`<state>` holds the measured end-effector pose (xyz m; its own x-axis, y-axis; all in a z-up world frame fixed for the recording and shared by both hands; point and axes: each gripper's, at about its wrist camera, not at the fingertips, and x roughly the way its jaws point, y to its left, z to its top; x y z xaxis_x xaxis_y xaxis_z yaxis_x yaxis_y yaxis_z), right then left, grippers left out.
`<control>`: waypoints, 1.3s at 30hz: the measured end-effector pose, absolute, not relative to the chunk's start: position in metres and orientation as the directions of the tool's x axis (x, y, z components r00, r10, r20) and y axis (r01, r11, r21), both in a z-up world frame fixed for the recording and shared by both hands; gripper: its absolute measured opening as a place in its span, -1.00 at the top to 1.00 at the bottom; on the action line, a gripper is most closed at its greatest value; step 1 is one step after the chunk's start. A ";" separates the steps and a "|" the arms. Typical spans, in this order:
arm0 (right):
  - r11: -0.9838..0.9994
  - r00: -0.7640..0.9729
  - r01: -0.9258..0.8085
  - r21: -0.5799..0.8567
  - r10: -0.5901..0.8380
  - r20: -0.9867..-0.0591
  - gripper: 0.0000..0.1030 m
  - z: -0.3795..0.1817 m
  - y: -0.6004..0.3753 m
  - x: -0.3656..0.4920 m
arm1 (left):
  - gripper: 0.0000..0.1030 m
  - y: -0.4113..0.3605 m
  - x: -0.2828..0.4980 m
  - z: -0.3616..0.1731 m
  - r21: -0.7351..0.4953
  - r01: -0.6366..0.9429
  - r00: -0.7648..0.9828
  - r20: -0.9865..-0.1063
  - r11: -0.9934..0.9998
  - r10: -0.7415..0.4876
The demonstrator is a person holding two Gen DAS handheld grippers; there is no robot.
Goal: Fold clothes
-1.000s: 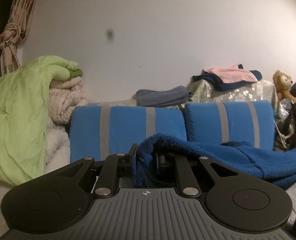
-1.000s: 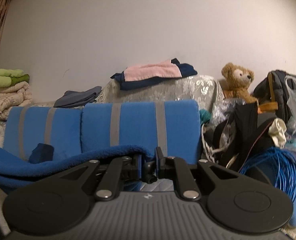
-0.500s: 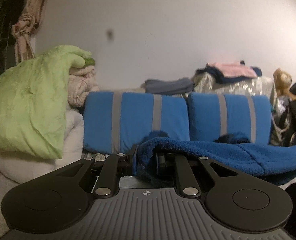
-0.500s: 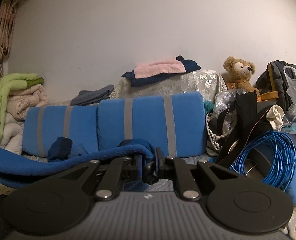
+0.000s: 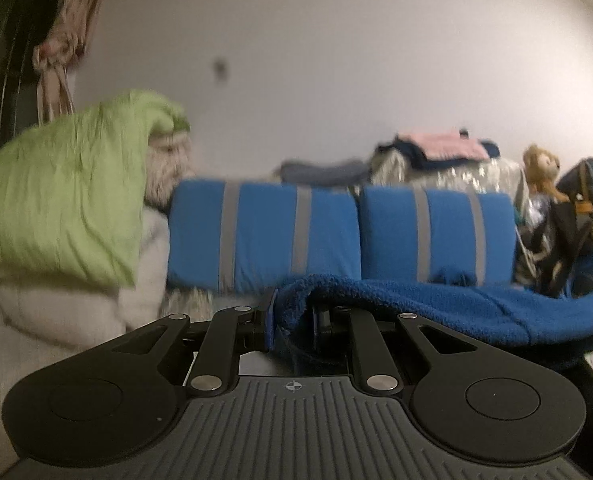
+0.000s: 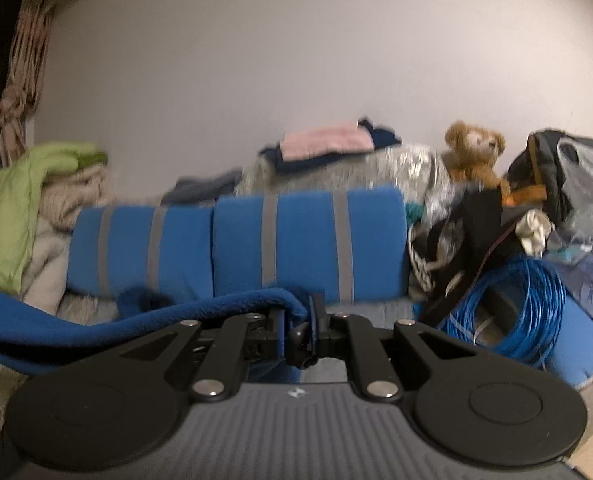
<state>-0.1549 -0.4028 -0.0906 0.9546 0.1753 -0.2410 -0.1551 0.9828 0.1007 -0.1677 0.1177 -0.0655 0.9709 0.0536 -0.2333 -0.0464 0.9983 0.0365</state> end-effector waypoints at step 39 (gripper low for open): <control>0.919 0.774 -0.372 0.133 0.386 -0.502 -0.99 0.108 -0.513 -0.050 | -0.73 0.218 -0.154 0.114 -0.202 0.190 0.808 -0.523 0.961 -0.270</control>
<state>-0.0500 -0.5131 0.1075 0.7739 0.3860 -0.5021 -0.3717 0.9187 0.1334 -0.1542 0.2178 0.1145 0.8083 -0.2697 -0.5233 0.1901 0.9608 -0.2016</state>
